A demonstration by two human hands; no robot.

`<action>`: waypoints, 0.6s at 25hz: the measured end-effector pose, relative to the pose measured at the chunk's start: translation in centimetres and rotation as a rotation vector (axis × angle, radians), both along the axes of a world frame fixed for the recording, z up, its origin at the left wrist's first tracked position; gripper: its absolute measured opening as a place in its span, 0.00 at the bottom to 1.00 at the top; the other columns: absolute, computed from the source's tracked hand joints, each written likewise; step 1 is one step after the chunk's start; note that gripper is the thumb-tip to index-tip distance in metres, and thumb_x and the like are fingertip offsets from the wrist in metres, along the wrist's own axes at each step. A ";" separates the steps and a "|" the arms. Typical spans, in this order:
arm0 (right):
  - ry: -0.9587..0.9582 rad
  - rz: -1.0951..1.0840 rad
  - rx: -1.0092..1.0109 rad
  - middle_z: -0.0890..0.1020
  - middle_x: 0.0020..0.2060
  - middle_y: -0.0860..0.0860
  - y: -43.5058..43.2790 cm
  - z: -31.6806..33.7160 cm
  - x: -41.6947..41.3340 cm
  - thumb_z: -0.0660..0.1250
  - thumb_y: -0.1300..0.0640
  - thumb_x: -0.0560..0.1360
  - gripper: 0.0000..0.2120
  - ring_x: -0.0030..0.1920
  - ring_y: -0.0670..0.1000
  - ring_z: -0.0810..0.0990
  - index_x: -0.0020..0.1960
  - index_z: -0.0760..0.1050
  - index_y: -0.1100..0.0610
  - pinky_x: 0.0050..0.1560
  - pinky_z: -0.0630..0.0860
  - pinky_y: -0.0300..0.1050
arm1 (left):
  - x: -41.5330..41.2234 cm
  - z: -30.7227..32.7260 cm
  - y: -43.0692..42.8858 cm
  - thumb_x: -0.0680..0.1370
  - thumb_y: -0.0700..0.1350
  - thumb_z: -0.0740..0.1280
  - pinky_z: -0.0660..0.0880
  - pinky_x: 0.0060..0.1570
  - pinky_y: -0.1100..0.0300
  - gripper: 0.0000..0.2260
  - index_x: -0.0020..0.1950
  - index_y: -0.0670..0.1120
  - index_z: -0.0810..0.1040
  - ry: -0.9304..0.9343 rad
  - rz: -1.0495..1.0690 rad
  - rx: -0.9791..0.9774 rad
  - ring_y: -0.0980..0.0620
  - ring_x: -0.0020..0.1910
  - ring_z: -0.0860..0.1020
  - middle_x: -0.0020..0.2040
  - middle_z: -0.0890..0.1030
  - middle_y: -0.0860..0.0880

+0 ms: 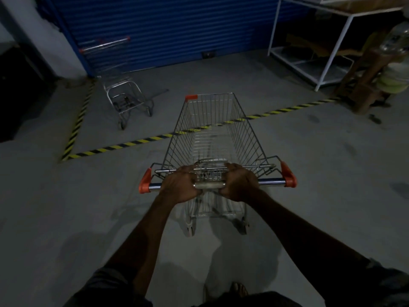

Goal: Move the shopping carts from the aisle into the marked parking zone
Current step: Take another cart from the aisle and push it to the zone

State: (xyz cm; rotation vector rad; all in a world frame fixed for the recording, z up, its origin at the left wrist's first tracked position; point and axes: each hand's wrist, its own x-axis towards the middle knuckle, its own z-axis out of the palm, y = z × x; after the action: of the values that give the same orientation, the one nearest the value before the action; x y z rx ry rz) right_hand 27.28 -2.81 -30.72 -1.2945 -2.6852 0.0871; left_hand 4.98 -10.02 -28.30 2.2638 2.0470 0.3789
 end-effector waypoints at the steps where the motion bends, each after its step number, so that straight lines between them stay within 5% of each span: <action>1: -0.023 -0.002 -0.031 0.81 0.63 0.63 2.0 0.1 -0.7 0.72 0.39 0.67 0.25 0.60 0.64 0.81 0.52 0.85 0.58 0.55 0.81 0.60 | -0.4 0.3 1.7 0.62 0.63 0.61 0.80 0.57 0.49 0.26 0.48 0.50 0.86 -0.014 0.009 0.003 0.46 0.63 0.80 0.66 0.80 0.48; 6: -0.139 -0.015 -0.048 0.74 0.71 0.55 10.3 1.4 -4.6 0.72 0.35 0.70 0.29 0.69 0.58 0.73 0.62 0.82 0.53 0.60 0.77 0.55 | -3.7 1.7 9.9 0.67 0.62 0.73 0.73 0.67 0.51 0.33 0.70 0.53 0.77 -0.056 0.076 -0.198 0.49 0.72 0.71 0.77 0.69 0.52; 15: -0.122 -0.106 -0.087 0.73 0.74 0.51 25.8 2.3 -15.6 0.69 0.37 0.68 0.26 0.70 0.53 0.74 0.61 0.82 0.50 0.62 0.75 0.50 | -14.2 1.9 26.4 0.68 0.65 0.71 0.71 0.66 0.55 0.32 0.70 0.55 0.75 -0.055 0.050 -0.143 0.47 0.70 0.74 0.73 0.74 0.51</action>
State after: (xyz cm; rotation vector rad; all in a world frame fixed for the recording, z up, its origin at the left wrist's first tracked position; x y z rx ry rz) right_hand 11.71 23.00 -28.41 -1.5119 -2.7343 0.1164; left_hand -9.22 16.38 -26.39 2.1001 2.0372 0.2849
